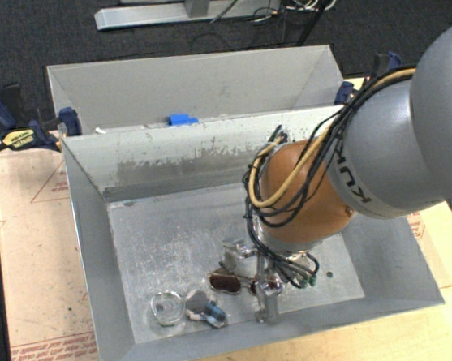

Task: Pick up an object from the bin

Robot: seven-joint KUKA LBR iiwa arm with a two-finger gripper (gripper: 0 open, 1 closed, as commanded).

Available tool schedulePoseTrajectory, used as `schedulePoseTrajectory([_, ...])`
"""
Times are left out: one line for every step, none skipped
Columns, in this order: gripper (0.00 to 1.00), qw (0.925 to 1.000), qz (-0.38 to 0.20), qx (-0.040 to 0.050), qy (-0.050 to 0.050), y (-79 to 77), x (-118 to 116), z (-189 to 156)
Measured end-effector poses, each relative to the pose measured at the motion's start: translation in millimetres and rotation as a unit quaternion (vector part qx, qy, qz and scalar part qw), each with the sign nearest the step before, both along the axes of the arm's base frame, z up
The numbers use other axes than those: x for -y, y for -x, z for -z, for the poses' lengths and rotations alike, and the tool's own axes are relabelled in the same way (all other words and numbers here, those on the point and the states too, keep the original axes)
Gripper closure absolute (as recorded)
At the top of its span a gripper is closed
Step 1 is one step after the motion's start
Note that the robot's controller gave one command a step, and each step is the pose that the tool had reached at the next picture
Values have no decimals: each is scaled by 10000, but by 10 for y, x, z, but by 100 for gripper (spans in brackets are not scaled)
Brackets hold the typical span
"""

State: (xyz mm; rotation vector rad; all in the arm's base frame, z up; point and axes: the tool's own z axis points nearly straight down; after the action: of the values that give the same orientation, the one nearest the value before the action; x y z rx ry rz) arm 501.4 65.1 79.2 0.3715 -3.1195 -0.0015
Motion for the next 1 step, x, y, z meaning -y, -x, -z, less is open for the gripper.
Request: schedulePoseTrajectory([100, 9999, -149, 3, -3, 85, -110, -49])
